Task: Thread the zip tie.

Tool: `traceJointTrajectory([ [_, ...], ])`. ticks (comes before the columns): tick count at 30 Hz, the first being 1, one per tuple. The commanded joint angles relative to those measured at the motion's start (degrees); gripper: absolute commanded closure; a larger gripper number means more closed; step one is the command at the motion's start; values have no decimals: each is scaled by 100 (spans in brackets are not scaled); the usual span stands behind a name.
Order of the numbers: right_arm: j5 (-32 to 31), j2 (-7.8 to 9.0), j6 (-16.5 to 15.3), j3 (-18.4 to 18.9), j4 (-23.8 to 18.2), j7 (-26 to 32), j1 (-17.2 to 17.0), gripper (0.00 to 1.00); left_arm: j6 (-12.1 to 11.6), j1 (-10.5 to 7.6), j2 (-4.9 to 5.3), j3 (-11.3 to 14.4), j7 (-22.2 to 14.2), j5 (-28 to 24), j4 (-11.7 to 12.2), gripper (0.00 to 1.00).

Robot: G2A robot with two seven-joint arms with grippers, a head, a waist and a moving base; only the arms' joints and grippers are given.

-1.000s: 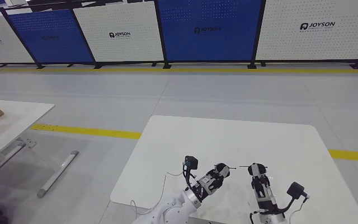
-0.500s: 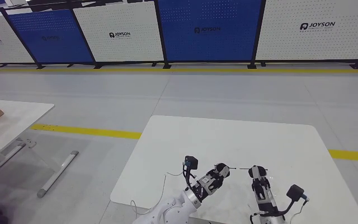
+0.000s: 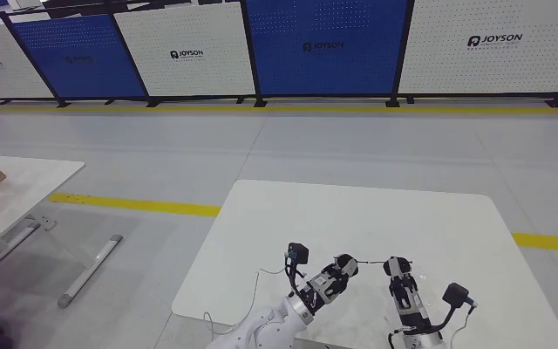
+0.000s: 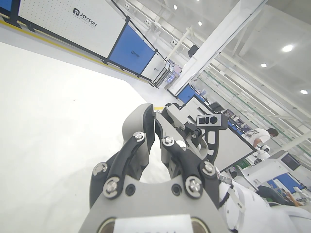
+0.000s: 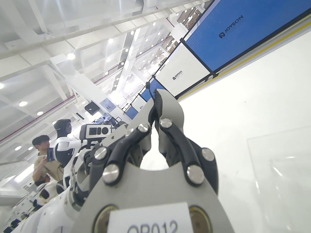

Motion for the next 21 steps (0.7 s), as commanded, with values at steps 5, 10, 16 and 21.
traceJointTrajectory([
  [5, 5, -3, 25, 3, 2, 34, 2, 100, 0, 0, 0, 0, 0, 0, 0, 100],
  [10, 22, -41, 59, 48, 9, 184, 13, 100, 0, 0, 0, 0, 0, 0, 0, 100],
  [16, -12, -69, 0, 97, -50, 250, -31, 100, 0, 0, 0, 0, 0, 0, 0, 100],
  [21, -43, -88, 0, 138, -51, 278, -44, 100, 0, 0, 0, 0, 0, 0, 0, 100],
])
